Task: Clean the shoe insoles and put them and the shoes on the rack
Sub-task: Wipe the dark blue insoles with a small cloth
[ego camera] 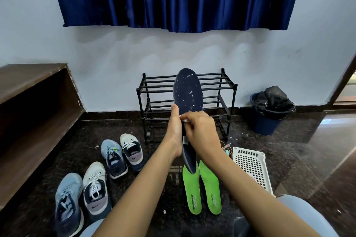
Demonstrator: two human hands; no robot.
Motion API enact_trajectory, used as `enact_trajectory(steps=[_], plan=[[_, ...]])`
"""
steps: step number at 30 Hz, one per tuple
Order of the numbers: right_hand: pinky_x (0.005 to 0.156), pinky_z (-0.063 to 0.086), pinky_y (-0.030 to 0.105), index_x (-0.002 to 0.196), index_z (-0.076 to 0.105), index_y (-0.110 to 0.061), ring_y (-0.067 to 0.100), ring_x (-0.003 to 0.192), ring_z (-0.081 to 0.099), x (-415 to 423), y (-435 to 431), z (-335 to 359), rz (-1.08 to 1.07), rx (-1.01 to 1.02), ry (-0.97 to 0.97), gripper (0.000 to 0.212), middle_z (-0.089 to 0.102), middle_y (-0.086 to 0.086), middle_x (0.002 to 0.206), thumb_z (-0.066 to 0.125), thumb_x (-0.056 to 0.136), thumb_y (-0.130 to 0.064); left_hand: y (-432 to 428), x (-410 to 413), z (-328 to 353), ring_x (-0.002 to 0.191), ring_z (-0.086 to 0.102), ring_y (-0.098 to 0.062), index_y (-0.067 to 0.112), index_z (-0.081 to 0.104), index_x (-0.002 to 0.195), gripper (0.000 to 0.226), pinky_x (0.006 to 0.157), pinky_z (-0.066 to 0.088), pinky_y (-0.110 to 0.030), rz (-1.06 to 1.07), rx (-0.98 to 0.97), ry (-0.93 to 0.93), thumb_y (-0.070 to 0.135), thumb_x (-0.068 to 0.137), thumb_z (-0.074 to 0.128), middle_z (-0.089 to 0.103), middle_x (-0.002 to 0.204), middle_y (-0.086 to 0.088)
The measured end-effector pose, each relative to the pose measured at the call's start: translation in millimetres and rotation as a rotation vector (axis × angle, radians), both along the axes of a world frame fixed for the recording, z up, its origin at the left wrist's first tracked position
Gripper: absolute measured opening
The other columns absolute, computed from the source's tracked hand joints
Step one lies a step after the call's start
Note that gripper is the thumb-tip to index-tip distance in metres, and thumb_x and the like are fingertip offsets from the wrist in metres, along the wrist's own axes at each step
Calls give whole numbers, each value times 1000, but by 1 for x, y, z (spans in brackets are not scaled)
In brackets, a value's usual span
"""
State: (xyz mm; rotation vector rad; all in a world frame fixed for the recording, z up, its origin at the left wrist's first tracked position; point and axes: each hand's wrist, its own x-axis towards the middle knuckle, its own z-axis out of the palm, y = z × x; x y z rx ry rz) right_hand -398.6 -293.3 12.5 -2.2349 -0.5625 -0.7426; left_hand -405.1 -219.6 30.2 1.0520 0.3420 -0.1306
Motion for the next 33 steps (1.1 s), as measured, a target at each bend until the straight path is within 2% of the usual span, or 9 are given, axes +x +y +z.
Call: enact_trajectory(steps=[5,9,12,17,22,27,31,33], plan=[[70,36,21,86,72,-11,24,78,60,13,-5,9,-49,42,-40,19,71,4,79,61,76,1,-13,-7,-3,77,70,-12,18,70,92,57,67,52,-25,-40,-46,-18,60,99,32,75,82,1],[69,35,18,86,72,-12,22,78,60,15,-8,12,-74,86,-33,20,70,2,79,61,76,1,-16,-6,-2,62,70,-9,17,69,89,55,53,53,-19,-73,-30,-26,57,100,32,74,72,1],[71,36,19,88,72,-12,22,80,60,10,-7,9,-60,75,-13,21,71,2,82,61,77,3,-10,-3,0,57,70,-11,17,69,84,59,53,52,-22,-70,-13,-27,59,100,30,73,68,0],[78,47,29,90,73,-12,23,85,61,0,-3,1,21,17,30,26,72,3,85,60,75,4,3,1,1,77,66,-17,16,71,83,66,66,49,-30,-14,37,0,64,97,29,73,76,-2],[76,43,25,89,73,-14,22,84,61,3,-4,6,22,-8,43,24,71,2,84,60,77,2,-1,3,-1,78,67,-17,16,72,88,66,66,50,-30,4,-24,-11,67,95,31,74,78,-1],[74,43,28,88,72,-13,24,82,63,14,-11,13,-82,49,36,21,72,2,83,60,78,0,-16,4,-6,91,70,-20,17,71,108,65,69,54,-29,-5,-64,-22,67,95,32,73,106,-7],[77,45,30,91,73,-12,24,85,61,6,-7,8,-57,34,51,25,72,4,85,58,78,3,-13,9,-8,80,68,-15,17,71,96,63,64,50,-29,31,-8,-56,65,97,30,73,90,-1],[77,46,30,90,73,-12,24,85,60,2,-3,5,-19,13,59,27,72,5,85,57,75,5,-6,12,-9,82,68,-16,15,71,100,65,68,51,-30,68,17,-71,65,97,30,73,93,-2]])
